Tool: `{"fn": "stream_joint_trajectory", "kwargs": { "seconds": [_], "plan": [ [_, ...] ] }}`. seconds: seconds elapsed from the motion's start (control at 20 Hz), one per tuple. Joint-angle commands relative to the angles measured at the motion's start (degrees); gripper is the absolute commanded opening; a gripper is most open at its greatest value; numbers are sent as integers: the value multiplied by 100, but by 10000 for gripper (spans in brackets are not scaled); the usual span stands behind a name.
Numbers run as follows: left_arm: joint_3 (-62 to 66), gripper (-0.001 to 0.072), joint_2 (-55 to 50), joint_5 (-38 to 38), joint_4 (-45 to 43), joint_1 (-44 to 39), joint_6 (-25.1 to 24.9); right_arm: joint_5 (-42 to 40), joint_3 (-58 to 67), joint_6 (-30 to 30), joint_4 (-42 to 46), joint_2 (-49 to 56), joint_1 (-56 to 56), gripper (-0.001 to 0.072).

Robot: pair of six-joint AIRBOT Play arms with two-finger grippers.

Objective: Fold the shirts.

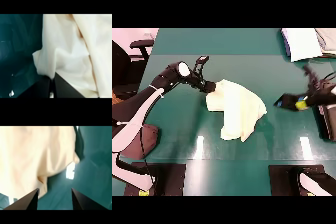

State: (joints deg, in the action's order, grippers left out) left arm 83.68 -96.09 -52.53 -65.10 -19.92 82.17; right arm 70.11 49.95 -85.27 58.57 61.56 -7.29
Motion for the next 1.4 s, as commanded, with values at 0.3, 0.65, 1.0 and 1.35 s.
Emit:
{"fn": "stream_joint_trajectory", "kwargs": {
  "seconds": [0.3, 0.65, 1.0, 1.35],
  "plan": [
    [107, 37, -2, -114, -96, -2, -17, -898, -636, 719, -1998, 1429, -758, 469],
    [107, 38, -2, -199, -199, -2, -15, -647, -498, 708, -1937, 568, -844, 465],
    [107, 38, -2, -173, -197, -4, -15, -769, -496, 715, -1727, 708, -1067, 466],
    [199, 28, 55, -402, -289, 83, -15, -1307, -326, 990, -1633, 1226, -1281, 15]
  ]
}}
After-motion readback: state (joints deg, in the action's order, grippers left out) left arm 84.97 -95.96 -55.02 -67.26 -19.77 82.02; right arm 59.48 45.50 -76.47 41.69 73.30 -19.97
